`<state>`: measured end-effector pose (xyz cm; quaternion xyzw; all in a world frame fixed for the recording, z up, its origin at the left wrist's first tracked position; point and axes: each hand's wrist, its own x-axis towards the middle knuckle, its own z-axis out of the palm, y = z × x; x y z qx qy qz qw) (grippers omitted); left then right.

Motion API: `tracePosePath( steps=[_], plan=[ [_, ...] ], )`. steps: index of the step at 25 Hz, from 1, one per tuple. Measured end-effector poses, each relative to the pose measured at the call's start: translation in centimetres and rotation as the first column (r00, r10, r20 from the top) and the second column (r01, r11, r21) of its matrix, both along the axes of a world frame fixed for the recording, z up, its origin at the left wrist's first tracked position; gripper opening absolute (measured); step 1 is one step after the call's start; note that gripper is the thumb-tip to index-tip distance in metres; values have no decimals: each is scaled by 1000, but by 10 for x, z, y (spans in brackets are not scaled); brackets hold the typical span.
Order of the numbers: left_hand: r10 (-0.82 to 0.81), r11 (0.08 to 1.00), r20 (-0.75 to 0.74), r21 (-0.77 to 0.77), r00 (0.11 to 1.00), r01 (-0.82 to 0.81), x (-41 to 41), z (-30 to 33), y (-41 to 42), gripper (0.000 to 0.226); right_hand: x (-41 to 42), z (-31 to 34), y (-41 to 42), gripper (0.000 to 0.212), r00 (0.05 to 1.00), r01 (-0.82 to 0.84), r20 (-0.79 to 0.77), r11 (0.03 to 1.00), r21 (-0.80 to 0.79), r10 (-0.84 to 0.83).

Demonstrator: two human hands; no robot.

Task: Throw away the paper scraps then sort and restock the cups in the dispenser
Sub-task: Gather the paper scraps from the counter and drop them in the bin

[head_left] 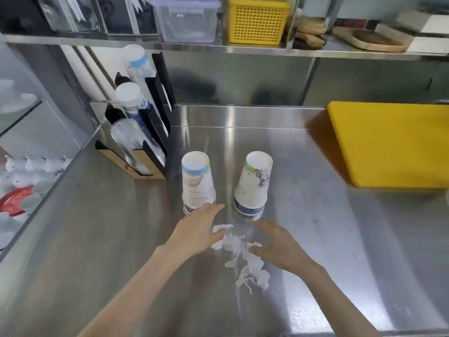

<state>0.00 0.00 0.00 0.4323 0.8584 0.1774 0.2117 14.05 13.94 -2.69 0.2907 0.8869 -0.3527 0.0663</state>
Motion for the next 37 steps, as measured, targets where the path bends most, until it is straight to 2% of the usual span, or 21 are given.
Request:
tracePosePath(
  steps=[6, 10, 14, 18, 25, 29, 32, 35, 37],
  plan=[
    [-81, 993, 75, -80, 994, 87, 16, -49, 16, 64, 2, -46, -16, 70, 990, 51, 136, 993, -102, -36],
    [-116, 983, 60, -135, 991, 123, 25, -73, 22, 62, 4, -66, -25, 82, 977, -43, 207, 999, -19, 46],
    [-97, 988, 3, -119, 995, 96, 30, -87, 20, 48, 6, -61, -30, 56, 986, 0, 167, 1000, -18, 3],
    [-19, 999, 22, -39, 1000, 20, 31, -92, 14, 41, 6, -59, -29, 34, 993, 33, 114, 999, 1, -33],
    [158, 987, 113, 20, 981, -161, 39, -94, 0, 33, 9, -59, -26, 14, 996, 89, 25, 995, 40, -90],
    [260, 953, 227, 95, 939, -287, 38, -89, -11, 26, 10, -52, -20, 16, 992, 122, -23, 992, 37, -121],
    [368, 898, 318, 124, 874, -423, 44, -82, -21, 16, 9, -47, -15, 12, 985, 153, -78, 987, -46, -156],
    [456, 839, 349, 139, 819, -527, 50, -77, -31, 27, 3, -41, -13, 14, 985, 131, -93, 983, -125, -143],
    [515, 796, 341, 151, 786, -587, 54, -76, -39, 21, -2, -35, -11, 20, 989, 97, -99, 985, -143, -112]
  ],
)
